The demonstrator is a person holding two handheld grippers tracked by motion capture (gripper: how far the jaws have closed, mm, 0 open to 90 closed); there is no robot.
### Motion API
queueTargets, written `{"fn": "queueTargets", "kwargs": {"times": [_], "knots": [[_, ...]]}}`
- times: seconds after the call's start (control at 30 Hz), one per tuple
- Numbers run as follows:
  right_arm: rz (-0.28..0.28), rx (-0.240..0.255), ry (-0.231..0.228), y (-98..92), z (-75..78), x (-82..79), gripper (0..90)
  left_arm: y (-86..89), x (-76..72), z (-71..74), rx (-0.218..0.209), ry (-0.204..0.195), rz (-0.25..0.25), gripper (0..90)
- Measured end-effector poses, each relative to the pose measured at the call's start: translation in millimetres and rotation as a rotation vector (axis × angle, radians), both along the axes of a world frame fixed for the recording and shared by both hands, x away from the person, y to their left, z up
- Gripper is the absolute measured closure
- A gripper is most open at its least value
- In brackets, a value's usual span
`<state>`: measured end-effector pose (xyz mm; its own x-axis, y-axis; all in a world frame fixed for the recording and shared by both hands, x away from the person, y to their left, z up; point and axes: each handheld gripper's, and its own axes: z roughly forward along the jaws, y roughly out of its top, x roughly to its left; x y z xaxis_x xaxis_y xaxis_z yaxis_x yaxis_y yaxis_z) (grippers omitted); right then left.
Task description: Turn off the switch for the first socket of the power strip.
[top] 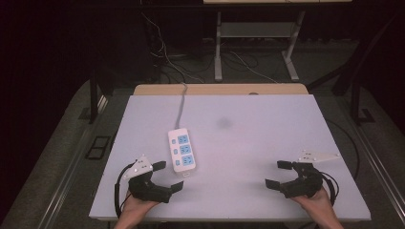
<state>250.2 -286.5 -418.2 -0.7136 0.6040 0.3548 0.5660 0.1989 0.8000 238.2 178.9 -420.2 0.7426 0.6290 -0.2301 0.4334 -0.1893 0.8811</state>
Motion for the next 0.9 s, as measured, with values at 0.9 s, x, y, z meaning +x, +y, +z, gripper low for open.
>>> {"fn": "queueTargets", "kwargs": {"times": [0.9], "knots": [[0.001,-0.032,0.022,-1.9,-2.4,0.3,0.5,-3.9,0.6,0.3,0.026,0.019,-0.025,0.0]]}}
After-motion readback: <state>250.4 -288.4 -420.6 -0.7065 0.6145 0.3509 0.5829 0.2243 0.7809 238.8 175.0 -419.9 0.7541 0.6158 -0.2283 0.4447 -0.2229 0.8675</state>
